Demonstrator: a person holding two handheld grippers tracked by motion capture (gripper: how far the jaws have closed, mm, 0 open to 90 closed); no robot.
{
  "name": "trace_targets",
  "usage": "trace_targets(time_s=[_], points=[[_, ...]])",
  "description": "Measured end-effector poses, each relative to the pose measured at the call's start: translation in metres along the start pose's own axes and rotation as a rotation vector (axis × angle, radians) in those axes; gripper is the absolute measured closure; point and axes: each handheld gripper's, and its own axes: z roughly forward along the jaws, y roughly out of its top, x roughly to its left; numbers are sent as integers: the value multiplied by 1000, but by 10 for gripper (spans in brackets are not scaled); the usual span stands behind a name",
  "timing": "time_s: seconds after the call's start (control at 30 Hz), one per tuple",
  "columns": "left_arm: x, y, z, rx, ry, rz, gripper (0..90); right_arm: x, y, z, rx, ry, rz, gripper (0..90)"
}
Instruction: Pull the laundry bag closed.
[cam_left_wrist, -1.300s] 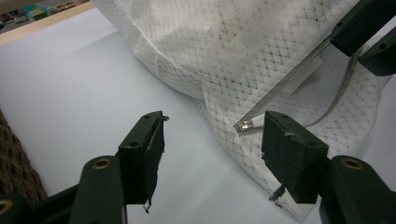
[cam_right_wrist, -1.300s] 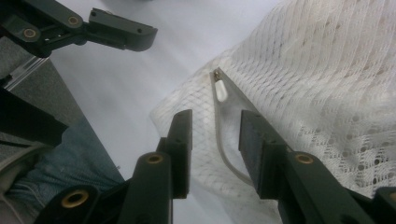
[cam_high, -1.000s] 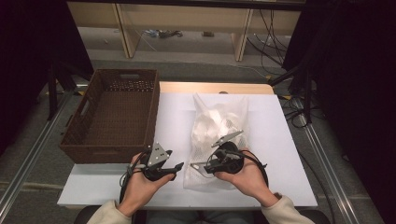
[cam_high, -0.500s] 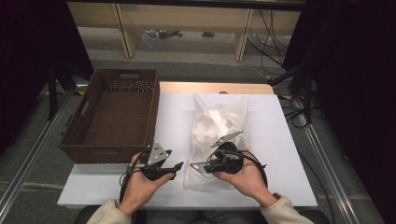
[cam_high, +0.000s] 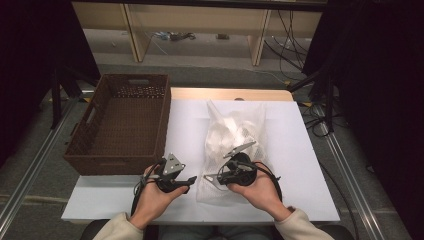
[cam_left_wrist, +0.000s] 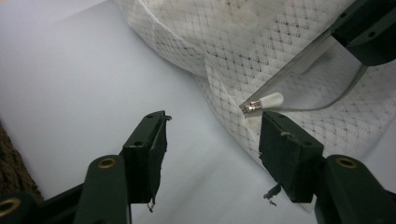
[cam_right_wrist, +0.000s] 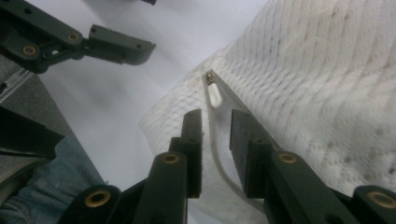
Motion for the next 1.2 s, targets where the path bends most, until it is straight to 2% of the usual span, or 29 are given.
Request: trace_targets(time_s=[0.07,0.1,0.13,0.17,0.2,0.23,0.27,0.33,0.37,0.4,0.43,0.47,0.5,0.57,0.6,0.7,0.73,0.77,0.8,0.83,0.87,0.9,0.93,0.97,1.0,1.03,1.07,1.1,1.2], points=[[1,0,0,11,-15,28,415,3,1,4,7,-14,12,774],[-1,0,2,3,-16,5,416,4,1,8,8,-14,15,778],[0,0,1,6,-15,32,418,5,1,11,10,-22,11,782],[0,0,1,14,-9,38,419,5,0,15,19,-29,22,786],[-1,0,1,15,-8,35,420,6,0,18,20,-38,25,787],[-2,-1,2,15,-9,14,421,6,-1,21,23,-39,25,788],[-2,-1,2,16,-16,15,422,5,-2,25,23,-45,25,788],[-2,-2,1,18,-16,42,423,5,-3,30,28,-59,34,787],[-3,-2,1,18,-15,41,424,5,-3,33,24,-55,34,786],[-4,-2,1,19,-14,21,424,5,-3,36,31,-66,44,785],[-5,-2,1,16,-18,25,424,5,-4,39,31,-66,49,784],[-3,-1,1,18,-14,51,424,4,-4,42,32,-66,45,782],[-4,-1,1,18,-14,47,424,5,-4,44,29,-56,58,780],[-4,-1,2,18,-18,48,424,5,-3,47,34,-53,57,777],[-5,-2,3,21,-21,21,424,4,-2,48,26,-55,56,775],[-2,-1,2,45,-26,68,425,4,-1,52,15,-50,57,771],[-4,-2,4,33,-28,34,427,5,-1,52,11,-47,59,771],[-4,-2,4,33,-31,36,429,5,0,52,9,-44,59,769],[-2,-1,4,48,-33,67,430,5,0,52,4,-39,57,769],[-2,-2,4,45,-25,59,431,6,0,52,5,-43,70,769],[-3,-2,4,44,-28,57,431,4,1,53,0,-48,53,769],[-2,-2,4,55,-31,69,430,4,0,55,0,-44,64,769],[-5,-2,4,48,-30,36,430,4,0,56,-10,-50,58,769],[-5,-2,5,45,-30,38,430,5,0,58,-20,-50,51,769],[-4,-2,4,49,-30,65,429,7,0,59,-24,-54,54,769],[-3,-1,4,57,-32,74,429,8,0,60,-16,-51,53,771],[-5,-2,4,56,-34,49,429,9,0,61,-23,-39,54,785],[-5,-2,5,47,-32,37,430,11,1,60,-24,-49,56,801],[-3,-2,4,67,-35,78,430,11,1,60,-40,-62,28,842]])
